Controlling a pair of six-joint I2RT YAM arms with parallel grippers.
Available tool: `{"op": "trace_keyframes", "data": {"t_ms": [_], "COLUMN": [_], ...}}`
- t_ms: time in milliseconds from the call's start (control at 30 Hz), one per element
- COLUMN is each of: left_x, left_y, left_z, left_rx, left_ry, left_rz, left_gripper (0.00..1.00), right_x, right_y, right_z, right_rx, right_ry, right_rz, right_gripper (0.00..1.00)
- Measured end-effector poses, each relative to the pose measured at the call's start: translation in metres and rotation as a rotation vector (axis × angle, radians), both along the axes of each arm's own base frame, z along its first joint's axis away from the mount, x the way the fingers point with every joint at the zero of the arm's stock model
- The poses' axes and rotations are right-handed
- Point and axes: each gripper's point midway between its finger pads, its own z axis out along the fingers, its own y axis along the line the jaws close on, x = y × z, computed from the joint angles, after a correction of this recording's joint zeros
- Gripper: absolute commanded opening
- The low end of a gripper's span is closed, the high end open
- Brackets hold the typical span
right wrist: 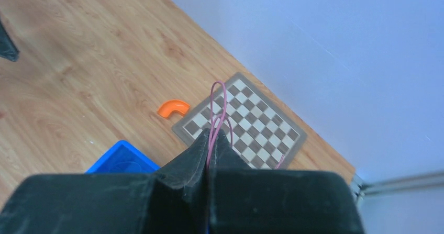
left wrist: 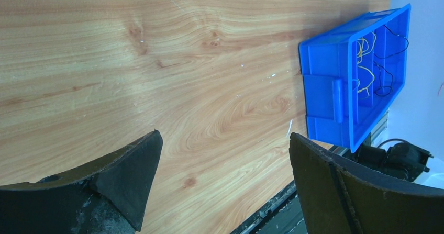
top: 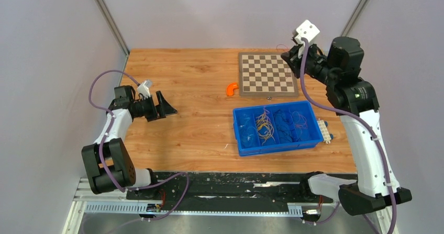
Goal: Untangle the cables
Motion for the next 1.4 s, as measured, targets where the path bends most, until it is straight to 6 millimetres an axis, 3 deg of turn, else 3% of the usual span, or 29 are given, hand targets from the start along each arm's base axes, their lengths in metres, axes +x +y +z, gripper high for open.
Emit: {"op": "trace_keyframes", "data": {"t_ms": [100,400,633,733,900,1167,1400], "left_x": [0.0,0.0,0.0,0.0,0.0,0.0,0.0], "left_y": [0.0,0.0,0.0,0.0,0.0,0.0,0.0], "left_z": [0.0,0.0,0.0,0.0,0.0,-0.001,-0.002], "left_rx": [-0.002,0.001,0.001,0.003,0.01,0.011,0.012], "left_ry": [-0.001,-0.005,-0.005,-0.007,-0.014,-0.015,-0.013], "left_rz": [-0.002,-0.006,-0.007,-0.008,-0.015,-0.017,-0.018], "left_gripper": [1.0,1.0,1.0,1.0,1.0,1.0,1.0], "right_x": [-0.001,-0.005,-0.009,-0.005,-0.003,-0.004,0.001], "right_y": [-0.024,-0.081,-0.135,-0.151,-0.159,-0.158,-0.162], "right_z": [0.0,-0.035,-0.088,-0.097,-0.091,-0.049,-0.059], "right_rx": [-0.012,-0.081,-0.168,-0.183,-0.181,-0.16,-0.17], "right_ry": [-0.001,0.076,0.161,0.185,0.172,0.07,0.086], "right_rz": [-0.072,-0.243,-0.367,-0.398,-0.394,-0.374,-0.363], "right_gripper": [0.0,0.0,0.0,0.0,0.0,0.0,0.0]}}
